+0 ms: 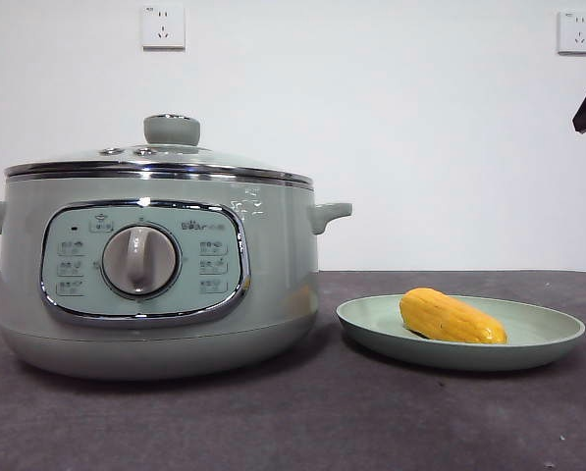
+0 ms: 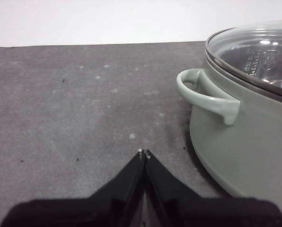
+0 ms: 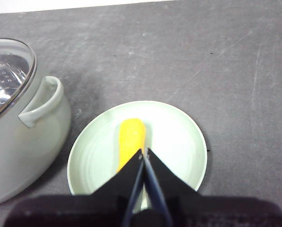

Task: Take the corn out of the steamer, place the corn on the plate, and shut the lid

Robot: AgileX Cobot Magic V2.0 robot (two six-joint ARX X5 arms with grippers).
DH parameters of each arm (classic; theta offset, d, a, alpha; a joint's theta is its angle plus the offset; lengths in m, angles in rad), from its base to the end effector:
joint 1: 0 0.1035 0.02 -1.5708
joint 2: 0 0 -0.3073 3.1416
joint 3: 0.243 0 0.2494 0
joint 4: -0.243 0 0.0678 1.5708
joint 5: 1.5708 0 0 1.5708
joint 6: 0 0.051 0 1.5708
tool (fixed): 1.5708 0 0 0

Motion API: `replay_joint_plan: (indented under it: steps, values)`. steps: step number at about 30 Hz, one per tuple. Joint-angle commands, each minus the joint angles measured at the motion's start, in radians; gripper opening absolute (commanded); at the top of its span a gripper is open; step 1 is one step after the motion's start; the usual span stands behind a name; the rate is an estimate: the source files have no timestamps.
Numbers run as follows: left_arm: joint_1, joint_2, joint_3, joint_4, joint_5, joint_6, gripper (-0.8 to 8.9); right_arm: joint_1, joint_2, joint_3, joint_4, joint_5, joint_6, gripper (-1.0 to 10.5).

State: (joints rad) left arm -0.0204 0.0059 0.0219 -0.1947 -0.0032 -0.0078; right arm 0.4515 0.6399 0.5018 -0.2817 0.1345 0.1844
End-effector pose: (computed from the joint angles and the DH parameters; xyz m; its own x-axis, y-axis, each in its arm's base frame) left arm 0.0707 -0.0013 0.1481 0.9839 -0.0169 -0.1777 0.0159 0.9998 -0.0071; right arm 0.1196 0.0504 0.2649 0.8728 0.2742 -0.4039 -0.2495 0.9617 0.1137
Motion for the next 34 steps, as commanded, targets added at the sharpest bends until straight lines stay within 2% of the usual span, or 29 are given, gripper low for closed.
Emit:
replay_joint_plan:
  steps: [1, 24, 28, 30, 34]
  values:
    - [0.002, -0.004, -0.017, 0.003, 0.006, 0.004, -0.01, 0.0, 0.0, -0.005, 0.008, 0.003, 0.008, 0.0]
    - [0.002, -0.004, -0.017, 0.006, 0.005, 0.005, -0.01, 0.0, -0.001, -0.005, -0.003, 0.004, -0.005, 0.0]
    - [0.002, -0.004, -0.017, 0.006, 0.005, 0.004, -0.01, -0.018, -0.042, -0.009, -0.026, 0.042, -0.164, 0.0]
    - [0.002, -0.004, -0.017, 0.006, 0.005, 0.004, -0.01, -0.048, -0.079, -0.021, -0.024, 0.048, -0.219, 0.0]
    - [0.002, -0.004, -0.017, 0.006, 0.005, 0.004, -0.01, -0.157, -0.214, -0.099, 0.022, 0.034, -0.239, 0.0]
